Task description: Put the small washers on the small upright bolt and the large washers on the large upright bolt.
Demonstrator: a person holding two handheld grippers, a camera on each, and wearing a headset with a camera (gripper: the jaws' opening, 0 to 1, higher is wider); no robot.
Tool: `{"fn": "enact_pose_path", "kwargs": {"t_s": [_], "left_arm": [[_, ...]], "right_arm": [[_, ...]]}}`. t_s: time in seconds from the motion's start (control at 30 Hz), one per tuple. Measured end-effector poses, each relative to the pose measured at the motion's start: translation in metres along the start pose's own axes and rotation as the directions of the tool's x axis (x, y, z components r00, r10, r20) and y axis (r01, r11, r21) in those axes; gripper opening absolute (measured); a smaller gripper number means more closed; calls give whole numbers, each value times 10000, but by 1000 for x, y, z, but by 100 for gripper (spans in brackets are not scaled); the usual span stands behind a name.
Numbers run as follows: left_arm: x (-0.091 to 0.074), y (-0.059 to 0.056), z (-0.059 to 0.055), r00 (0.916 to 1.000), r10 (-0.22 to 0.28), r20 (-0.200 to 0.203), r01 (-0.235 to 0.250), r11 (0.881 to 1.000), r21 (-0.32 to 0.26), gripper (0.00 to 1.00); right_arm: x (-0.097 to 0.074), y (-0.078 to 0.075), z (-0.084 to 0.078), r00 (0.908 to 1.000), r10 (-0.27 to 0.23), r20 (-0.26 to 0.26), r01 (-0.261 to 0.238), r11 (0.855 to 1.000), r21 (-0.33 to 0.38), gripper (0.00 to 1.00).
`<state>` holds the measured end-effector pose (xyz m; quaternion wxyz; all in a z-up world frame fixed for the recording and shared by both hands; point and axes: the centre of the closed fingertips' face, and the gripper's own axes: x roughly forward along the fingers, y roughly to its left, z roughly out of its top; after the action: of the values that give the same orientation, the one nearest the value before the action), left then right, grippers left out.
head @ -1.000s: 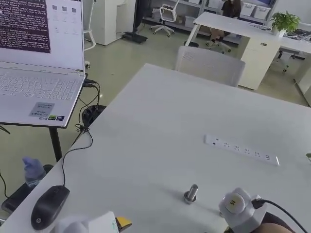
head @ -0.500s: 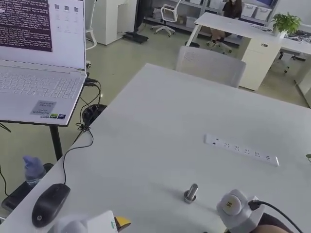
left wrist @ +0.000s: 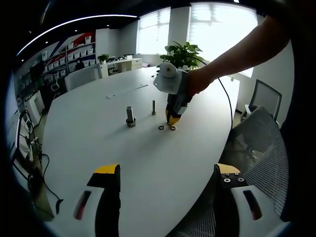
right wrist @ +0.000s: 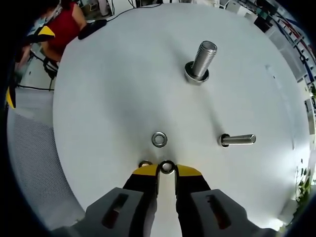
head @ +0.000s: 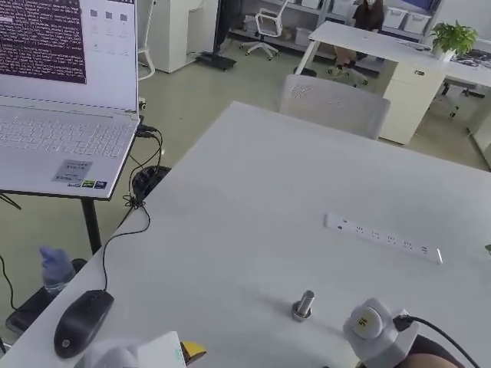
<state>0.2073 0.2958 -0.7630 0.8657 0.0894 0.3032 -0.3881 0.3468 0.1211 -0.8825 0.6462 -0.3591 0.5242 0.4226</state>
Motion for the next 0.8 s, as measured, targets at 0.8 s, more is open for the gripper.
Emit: {"fn": "enact_pose_path", "kwargs": {"t_s": [0.8], "left_arm": [[5, -4, 8, 10000, -51, 63, 51, 10000, 0, 77]], "right_arm": [[-17, -2, 1, 9992, 207, 332, -211, 9997, 116, 13]]}}
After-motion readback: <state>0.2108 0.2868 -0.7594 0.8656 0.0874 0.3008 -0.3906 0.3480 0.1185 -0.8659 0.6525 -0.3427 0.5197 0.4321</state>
